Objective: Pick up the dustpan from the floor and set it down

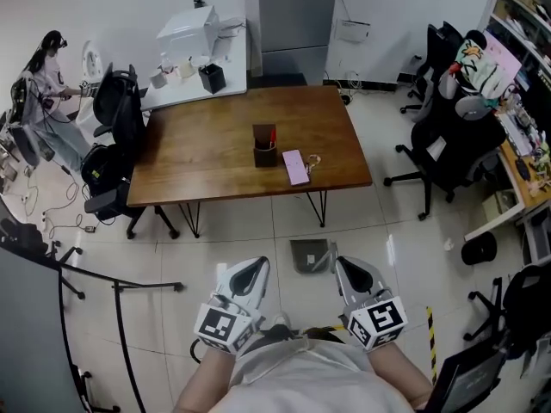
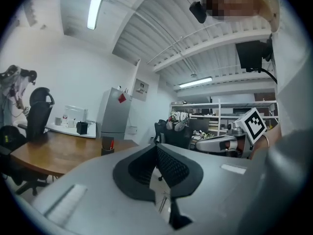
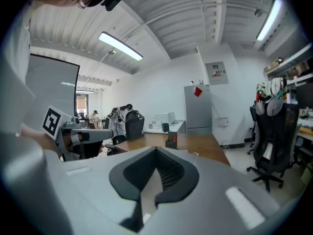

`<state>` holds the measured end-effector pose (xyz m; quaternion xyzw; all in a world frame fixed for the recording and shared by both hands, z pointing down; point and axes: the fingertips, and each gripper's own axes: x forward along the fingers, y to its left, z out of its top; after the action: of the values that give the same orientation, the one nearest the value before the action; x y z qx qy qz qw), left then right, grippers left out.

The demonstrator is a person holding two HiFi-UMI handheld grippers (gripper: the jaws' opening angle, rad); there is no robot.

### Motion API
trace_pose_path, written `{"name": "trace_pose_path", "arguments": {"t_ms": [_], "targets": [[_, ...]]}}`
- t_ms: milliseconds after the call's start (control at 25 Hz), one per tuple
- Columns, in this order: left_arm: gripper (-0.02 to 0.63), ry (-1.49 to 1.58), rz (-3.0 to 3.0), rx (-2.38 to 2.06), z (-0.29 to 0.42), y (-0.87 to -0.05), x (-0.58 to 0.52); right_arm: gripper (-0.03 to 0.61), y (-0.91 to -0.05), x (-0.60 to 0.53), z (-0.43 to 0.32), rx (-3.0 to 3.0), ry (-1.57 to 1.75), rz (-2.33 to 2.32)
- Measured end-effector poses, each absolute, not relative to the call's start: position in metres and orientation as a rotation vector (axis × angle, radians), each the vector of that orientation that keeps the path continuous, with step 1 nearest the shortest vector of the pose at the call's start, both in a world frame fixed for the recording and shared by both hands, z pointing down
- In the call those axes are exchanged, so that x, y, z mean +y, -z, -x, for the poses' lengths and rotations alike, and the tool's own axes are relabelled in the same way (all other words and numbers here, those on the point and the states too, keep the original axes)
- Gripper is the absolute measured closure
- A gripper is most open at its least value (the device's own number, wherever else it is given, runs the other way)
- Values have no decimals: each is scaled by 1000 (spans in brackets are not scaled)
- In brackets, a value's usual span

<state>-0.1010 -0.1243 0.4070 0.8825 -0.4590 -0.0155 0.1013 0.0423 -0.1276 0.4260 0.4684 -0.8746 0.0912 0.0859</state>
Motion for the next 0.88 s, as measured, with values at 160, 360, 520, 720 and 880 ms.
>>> {"name": "trace_pose_path", "arguments": {"t_ms": [160, 360, 520, 720, 880], "targets": [[601, -31, -2682, -1326, 93, -417, -140, 577, -443, -138, -47, -2573, -378, -1381], [601, -19, -2609, -1334, 93, -424, -153, 518, -486, -154, -67, -2380, -430, -1366], [601, -48, -2540, -1330, 93, -451, -162, 334, -575, -172, -84, -2163, -615, -1262], [601, -122, -2513, -1295, 84, -505, -169, 295, -692, -195, -91, -1979, -797, -1171], [601, -142, -2487, -1279, 78, -552, -172, 295, -762, -207, -108, -1828, -921, -1180]]}}
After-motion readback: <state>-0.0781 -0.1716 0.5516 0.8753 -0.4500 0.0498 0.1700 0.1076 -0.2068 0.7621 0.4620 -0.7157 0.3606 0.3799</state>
